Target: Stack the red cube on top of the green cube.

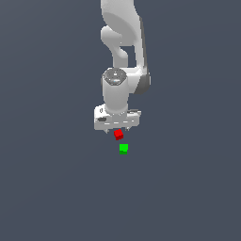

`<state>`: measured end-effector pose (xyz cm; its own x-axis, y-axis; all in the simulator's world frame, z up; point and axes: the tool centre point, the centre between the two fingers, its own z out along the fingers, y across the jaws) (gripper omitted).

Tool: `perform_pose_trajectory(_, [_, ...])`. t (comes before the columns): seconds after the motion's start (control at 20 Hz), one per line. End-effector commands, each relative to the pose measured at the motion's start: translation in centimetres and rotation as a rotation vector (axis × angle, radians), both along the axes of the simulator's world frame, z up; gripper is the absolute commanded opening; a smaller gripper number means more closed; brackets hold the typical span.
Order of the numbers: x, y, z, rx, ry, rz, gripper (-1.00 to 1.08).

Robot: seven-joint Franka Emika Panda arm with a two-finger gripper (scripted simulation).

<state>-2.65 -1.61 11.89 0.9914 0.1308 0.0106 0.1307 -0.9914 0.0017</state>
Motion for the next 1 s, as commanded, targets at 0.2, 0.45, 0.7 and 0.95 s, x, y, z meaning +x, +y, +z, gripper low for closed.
perform_pose_trajectory(0.2, [-2.4, 0.5, -3.2, 0.001, 0.007, 0.134, 1.0])
perform_pose_trajectory(0.45, [-3.5, 0.6, -4.7, 0.0, 0.01, 0.193, 1.0])
perform_pose_trajectory(0.7, [-3.8, 0.5, -5.2, 0.0, 0.011, 0.214, 1.0])
perform_pose_trajectory(0.95, [-3.5, 0.5, -4.9, -0.001, 0.011, 0.201, 1.0])
